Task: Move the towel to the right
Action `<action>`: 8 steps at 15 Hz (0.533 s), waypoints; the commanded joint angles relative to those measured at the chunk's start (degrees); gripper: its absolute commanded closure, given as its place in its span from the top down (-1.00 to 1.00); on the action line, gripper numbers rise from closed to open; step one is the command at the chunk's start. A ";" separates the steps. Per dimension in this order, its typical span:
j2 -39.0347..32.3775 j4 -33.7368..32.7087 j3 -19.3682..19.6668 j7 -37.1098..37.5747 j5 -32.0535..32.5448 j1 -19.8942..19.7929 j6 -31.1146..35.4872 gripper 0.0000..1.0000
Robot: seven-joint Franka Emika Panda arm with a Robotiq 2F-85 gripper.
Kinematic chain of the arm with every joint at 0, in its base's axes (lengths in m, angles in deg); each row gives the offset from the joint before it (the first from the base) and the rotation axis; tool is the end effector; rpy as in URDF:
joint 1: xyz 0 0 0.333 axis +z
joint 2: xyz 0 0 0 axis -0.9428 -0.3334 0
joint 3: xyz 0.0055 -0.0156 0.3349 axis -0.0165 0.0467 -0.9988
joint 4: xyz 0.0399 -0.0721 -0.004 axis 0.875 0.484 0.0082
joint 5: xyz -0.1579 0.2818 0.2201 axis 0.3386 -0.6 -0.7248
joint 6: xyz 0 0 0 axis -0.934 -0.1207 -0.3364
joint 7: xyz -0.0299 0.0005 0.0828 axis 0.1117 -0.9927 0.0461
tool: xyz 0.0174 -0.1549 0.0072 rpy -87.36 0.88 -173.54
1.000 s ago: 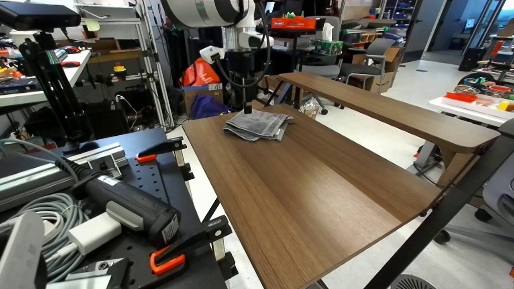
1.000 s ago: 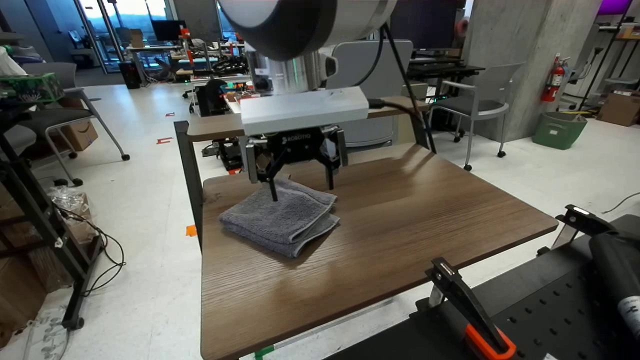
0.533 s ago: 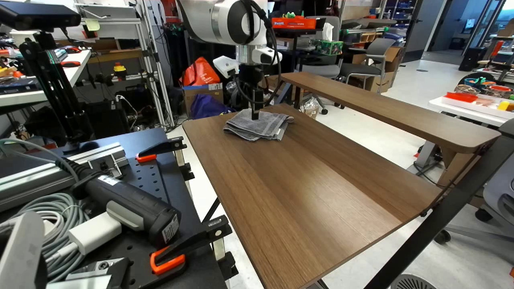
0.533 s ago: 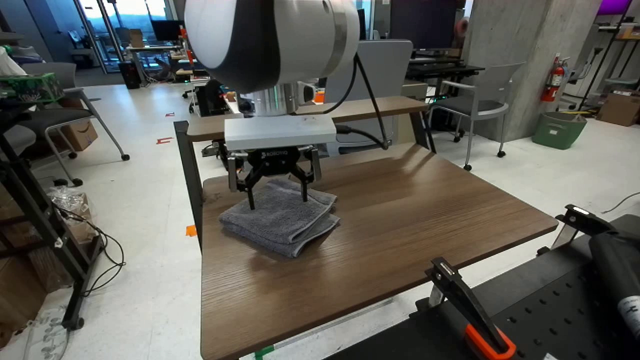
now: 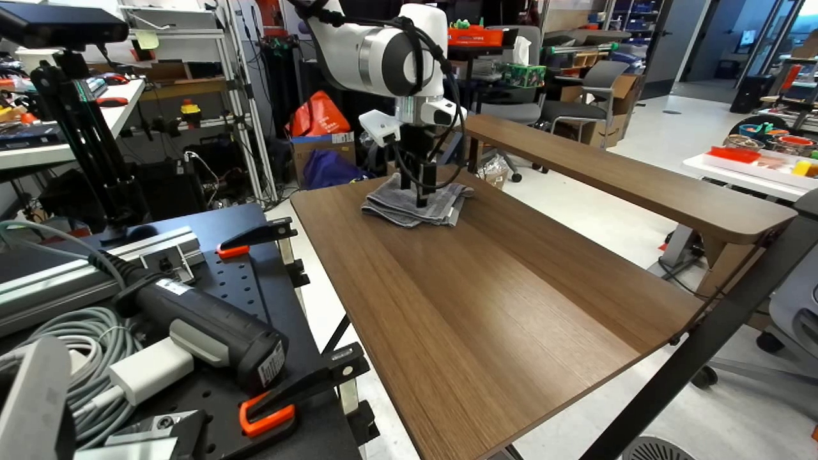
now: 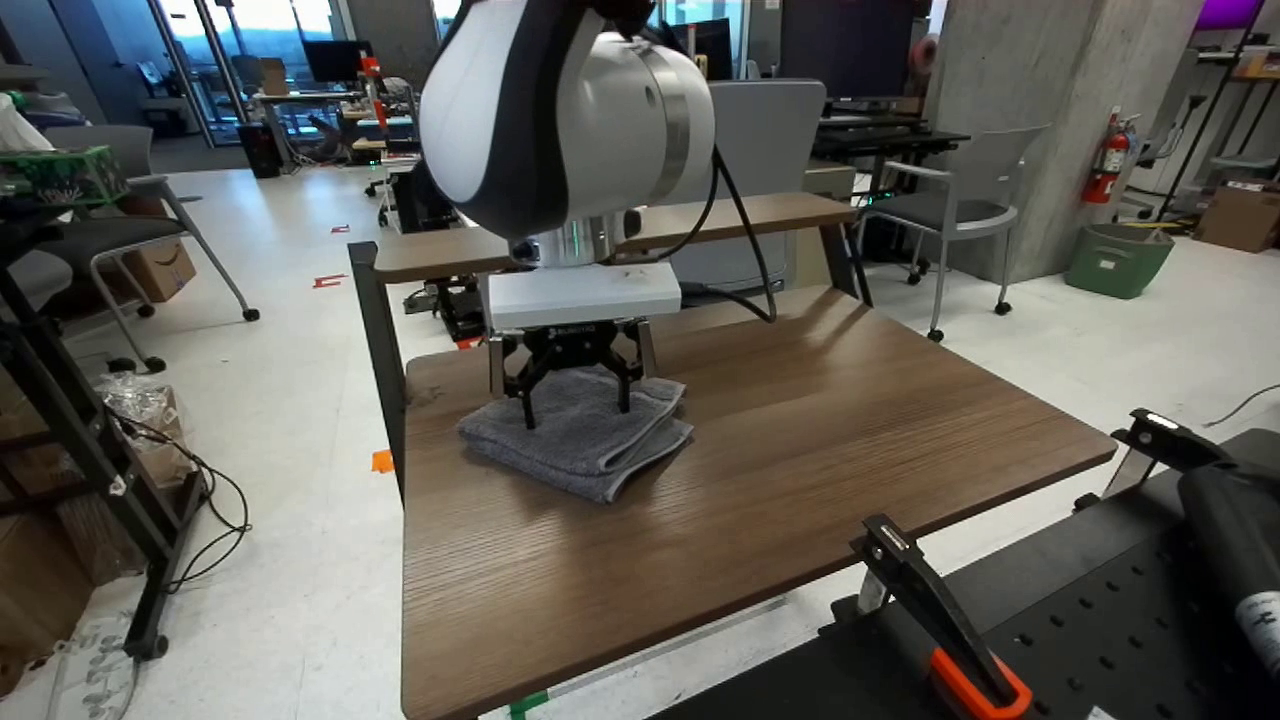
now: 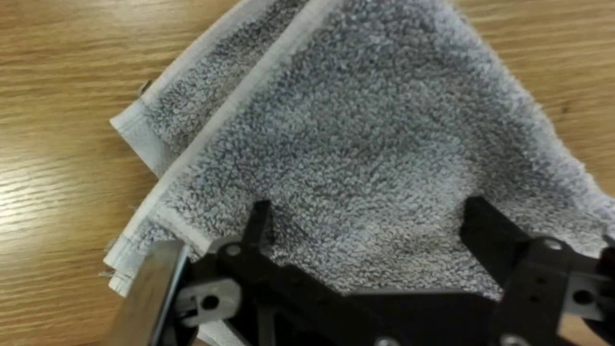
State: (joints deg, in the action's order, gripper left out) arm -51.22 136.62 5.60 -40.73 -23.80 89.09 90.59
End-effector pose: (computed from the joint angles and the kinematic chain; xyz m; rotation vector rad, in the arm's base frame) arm 0.6458 0.2610 0.0450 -3.1354 0.1580 0.0152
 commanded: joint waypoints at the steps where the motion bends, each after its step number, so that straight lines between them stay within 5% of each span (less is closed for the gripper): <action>1: -0.31 0.14 3.13 -1.31 -2.04 -0.06 -1.40 1.00; 8: 2.16 8.24 7.52 -0.98 -5.78 -6.31 1.05 1.00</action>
State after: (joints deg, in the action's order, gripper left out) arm -50.77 139.71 11.66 -40.72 -26.74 85.64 90.32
